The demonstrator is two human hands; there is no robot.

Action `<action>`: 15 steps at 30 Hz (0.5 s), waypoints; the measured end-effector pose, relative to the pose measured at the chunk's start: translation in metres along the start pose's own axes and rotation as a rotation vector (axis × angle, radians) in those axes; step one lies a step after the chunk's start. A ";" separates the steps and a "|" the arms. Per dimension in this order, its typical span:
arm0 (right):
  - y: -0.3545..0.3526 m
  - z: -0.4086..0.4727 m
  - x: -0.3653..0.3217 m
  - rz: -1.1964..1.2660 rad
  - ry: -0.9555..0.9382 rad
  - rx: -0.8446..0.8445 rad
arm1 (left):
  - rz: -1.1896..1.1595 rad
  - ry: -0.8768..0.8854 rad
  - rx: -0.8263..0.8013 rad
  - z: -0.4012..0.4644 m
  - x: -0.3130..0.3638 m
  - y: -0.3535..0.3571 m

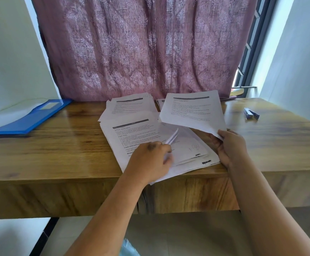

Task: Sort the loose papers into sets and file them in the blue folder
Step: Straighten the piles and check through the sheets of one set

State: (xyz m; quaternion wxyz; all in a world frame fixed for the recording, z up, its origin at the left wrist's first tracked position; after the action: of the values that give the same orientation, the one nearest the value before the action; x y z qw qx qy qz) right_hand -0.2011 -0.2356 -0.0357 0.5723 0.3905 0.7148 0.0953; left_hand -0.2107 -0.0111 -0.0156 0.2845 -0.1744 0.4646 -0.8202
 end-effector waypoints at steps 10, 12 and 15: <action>0.001 -0.010 -0.002 0.096 0.018 -0.009 | -0.175 -0.168 -0.027 -0.007 -0.013 0.002; 0.000 -0.013 -0.002 0.115 0.015 -0.001 | -0.267 -0.251 -0.016 -0.011 -0.021 0.003; -0.001 -0.014 -0.002 0.118 0.020 0.007 | -0.270 -0.288 0.054 -0.013 -0.024 0.004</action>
State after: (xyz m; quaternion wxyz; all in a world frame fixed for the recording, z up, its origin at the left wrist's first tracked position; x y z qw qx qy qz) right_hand -0.2140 -0.2337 -0.0304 0.5572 0.4330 0.6965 0.1299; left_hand -0.1983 0.0107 -0.0256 0.2400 -0.3432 0.3690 -0.8297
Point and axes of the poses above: each hand's wrist, its own z-axis towards the middle knuckle, its own y-axis out of the palm, x = y × z, the point moved 6 cm from there along z, towards the middle knuckle, and after that the axes turned 15 degrees about y, right-handed, at the moved point
